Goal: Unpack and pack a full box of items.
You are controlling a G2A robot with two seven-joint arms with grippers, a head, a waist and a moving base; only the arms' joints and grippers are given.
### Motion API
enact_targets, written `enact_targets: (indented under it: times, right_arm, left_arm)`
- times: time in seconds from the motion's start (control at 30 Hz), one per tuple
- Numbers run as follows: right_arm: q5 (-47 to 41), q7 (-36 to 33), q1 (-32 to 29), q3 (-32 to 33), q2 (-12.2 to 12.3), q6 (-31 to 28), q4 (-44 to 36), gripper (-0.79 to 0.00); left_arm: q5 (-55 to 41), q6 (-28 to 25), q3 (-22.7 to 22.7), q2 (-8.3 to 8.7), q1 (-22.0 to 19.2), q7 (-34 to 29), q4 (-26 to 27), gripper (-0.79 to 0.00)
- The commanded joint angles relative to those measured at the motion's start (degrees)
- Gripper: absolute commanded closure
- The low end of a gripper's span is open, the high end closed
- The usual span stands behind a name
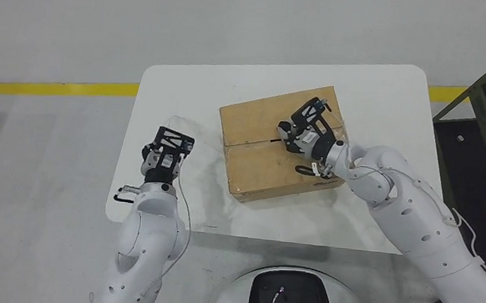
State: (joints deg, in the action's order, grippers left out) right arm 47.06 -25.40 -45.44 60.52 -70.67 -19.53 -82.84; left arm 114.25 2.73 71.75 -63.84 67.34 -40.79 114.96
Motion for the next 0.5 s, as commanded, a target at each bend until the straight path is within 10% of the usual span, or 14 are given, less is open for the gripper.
enact_targets:
  times: [0.0, 0.47]
  right_arm:
    - [-0.1, -0.1, -0.2, 0.3, 0.0, 0.0, -0.3, 0.000]
    - [-0.1, -0.2, -1.1, 1.3, 0.1, -0.9, -0.7, 0.000]
  left_arm:
    - [1.3, -2.7, 0.7, 0.12, 0.6, -0.1, 1.5, 0.000]
    - [-0.6, -19.4, 12.3, 1.28, 11.2, 2.5, 15.6, 0.000]
